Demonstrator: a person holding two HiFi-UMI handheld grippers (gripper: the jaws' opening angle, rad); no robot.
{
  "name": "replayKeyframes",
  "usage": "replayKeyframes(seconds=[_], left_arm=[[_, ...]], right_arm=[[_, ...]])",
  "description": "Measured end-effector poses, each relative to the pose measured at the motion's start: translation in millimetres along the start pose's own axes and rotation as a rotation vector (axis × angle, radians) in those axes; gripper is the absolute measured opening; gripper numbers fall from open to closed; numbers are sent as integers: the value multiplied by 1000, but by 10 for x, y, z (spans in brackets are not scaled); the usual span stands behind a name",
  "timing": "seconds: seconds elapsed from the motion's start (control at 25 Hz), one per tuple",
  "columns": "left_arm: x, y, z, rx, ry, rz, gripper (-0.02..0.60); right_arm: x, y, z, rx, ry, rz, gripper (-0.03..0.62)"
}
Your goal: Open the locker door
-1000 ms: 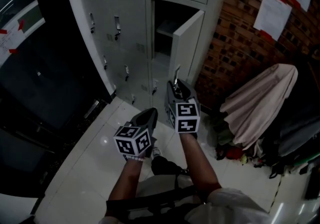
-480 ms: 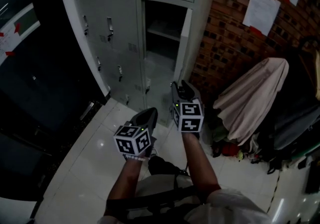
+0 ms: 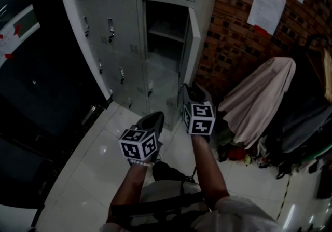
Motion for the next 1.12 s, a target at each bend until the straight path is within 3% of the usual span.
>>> replayKeyframes(seconds=[0.32, 0.64, 0.92, 1.0, 1.12], left_arm=[[13, 19, 21, -4, -11, 1, -2], [75, 57, -45, 15, -19, -5, -2], [359, -38, -59, 4, -51, 27, -2], [465, -10, -29, 8, -61, 30, -2], [612, 121, 60, 32, -69, 15, -2]], right_arm=[[14, 6, -16, 6, -6, 2, 147], [64, -77, -88, 79, -6, 13, 147], [344, -237, -224, 92, -24, 29, 145], [457, -186, -305, 96, -47, 5, 117], [685, -28, -408, 89, -68, -46, 5]])
Point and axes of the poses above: the fingertips, and each gripper's own axes: x backward along the fingers, z to its right, y out of its underside, the point moved 2 cm from there along x, backward along the fingers, and after that the axes turned 3 degrees about z, right-handed, at the moved point
